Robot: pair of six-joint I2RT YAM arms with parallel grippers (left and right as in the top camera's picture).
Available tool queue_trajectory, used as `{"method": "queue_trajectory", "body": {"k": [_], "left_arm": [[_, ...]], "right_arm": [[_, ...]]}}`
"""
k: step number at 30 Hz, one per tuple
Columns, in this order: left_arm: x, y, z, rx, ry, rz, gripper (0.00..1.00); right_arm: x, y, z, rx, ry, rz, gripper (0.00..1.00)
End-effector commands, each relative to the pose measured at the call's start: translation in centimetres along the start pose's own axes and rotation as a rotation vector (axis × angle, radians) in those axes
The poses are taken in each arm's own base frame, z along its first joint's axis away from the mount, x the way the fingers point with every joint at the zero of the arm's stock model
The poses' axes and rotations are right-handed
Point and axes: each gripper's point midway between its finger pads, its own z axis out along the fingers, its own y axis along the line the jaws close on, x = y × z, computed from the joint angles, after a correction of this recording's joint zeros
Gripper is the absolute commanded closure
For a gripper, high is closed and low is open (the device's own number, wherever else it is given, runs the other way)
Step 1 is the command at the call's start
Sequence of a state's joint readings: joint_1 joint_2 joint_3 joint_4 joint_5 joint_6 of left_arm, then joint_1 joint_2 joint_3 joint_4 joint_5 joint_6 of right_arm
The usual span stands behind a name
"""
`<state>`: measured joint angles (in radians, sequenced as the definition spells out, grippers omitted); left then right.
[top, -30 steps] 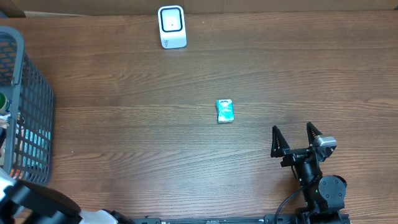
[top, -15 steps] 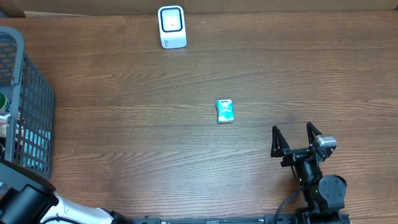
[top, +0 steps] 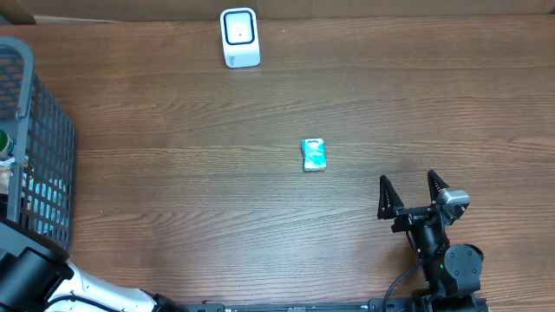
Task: Scan the item barcode
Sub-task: 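Return the left gripper to the basket and grasp the orange snack pack, then place the orange pack on the table left of the tissue pack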
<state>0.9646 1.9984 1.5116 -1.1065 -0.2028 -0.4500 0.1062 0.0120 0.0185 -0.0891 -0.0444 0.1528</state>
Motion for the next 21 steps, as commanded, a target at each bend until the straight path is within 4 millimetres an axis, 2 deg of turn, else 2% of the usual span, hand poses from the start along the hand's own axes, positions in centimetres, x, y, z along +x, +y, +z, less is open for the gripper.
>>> {"method": "queue_trajectory", "body": {"k": [1,5,9,12,13,14,16,19,21], "left_arm": [[0.3,-0.2,0.7,0.006,0.028,0.002,0.96],[0.1,-0.2,-0.1,0.011,0.025,0.001,0.96],[-0.7,-1.2,-3.1,0.068,-0.001,0.006,0.96],[-2.0,-2.5,-7.3,0.152,-0.061,0.023,0.96],[-2.6,-3.3,-9.8,0.203,-0.102,0.036,0.96],[-2.9,-3.6,-11.3,0.231,-0.126,0.037,0.96],[-3.5,-4.8,-15.5,0.315,-0.195,0.051,0.96],[-3.4,-6.5,-21.9,0.447,-0.306,0.09,0.96],[-2.4,-7.5,-25.7,0.524,-0.369,0.131,0.96]], "right_arm": [[0.1,0.0,0.0,-0.001,-0.006,-0.004,0.0],[0.1,0.0,0.0,-0.001,-0.006,-0.004,0.0],[0.1,0.0,0.0,-0.001,-0.006,-0.004,0.0],[0.1,0.0,0.0,-0.001,-0.006,-0.004,0.0],[0.1,0.0,0.0,-0.001,-0.006,-0.004,0.0],[0.1,0.0,0.0,-0.001,-0.006,-0.004,0.0],[0.1,0.0,0.0,-0.001,-0.006,-0.004,0.0],[0.1,0.0,0.0,-0.001,-0.006,-0.004,0.0],[0.1,0.0,0.0,-0.001,-0.006,-0.004,0.0]]}}
